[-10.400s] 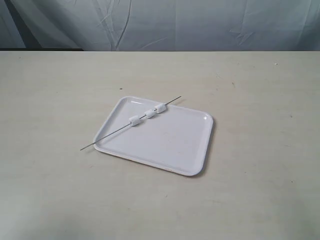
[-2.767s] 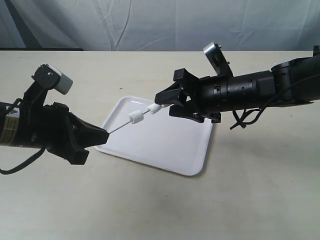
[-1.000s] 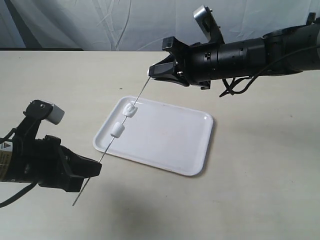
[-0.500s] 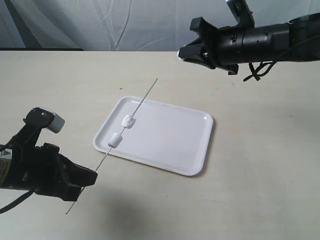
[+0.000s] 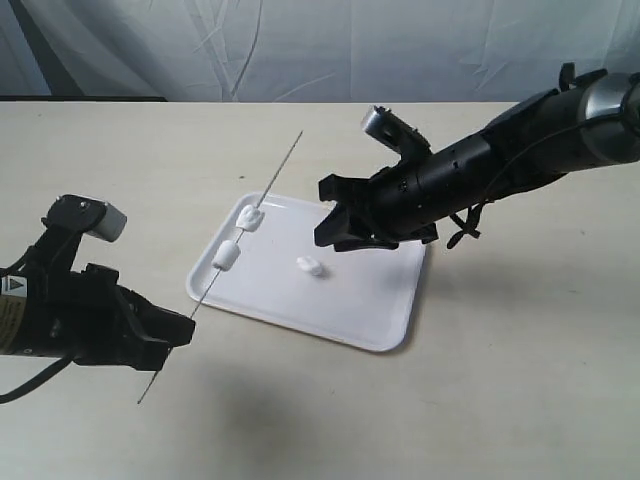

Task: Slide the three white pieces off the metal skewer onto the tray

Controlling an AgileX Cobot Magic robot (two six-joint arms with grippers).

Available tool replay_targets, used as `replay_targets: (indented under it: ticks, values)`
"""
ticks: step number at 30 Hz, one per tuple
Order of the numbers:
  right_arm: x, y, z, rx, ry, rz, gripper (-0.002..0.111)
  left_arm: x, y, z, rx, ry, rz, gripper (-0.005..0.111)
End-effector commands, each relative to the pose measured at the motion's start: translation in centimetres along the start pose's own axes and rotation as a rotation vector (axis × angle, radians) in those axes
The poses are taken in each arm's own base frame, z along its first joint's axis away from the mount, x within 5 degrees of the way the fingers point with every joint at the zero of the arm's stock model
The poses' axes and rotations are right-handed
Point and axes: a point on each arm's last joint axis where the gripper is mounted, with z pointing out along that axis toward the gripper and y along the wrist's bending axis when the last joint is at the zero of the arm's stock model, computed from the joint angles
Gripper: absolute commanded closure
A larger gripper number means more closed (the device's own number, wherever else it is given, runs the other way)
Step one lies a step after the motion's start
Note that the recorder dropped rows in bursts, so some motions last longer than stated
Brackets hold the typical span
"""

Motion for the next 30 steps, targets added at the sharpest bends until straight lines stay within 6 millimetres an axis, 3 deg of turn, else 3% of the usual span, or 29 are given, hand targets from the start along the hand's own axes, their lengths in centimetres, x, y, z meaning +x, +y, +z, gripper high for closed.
replay_targets:
  ticks: [1, 10, 15, 30]
  values:
    - [0.3, 0.4, 0.7, 0.000, 0.008, -0.008, 0.077, -0.2, 0.5, 0.0, -0.065, -0.005, -0.037, 0.107]
    - [0.3, 2.5, 0.5, -0.237, 0.000, -0.023, 0.076, 0.0, 0.9, 0.8, -0.045, 0.035, -0.069, 0.107]
    - [0.0, 3.0, 0.4, -0.291, -0.031, -0.001, 0.057, -0.5, 0.5, 0.9, 0.007, 0.032, -0.062, 0.107]
    - [-0.4, 3.7, 0.1, -0.367, -0.075, 0.013, 0.062, -2.0, -0.5, 0.7, 0.114, -0.002, -0.051, 0.107]
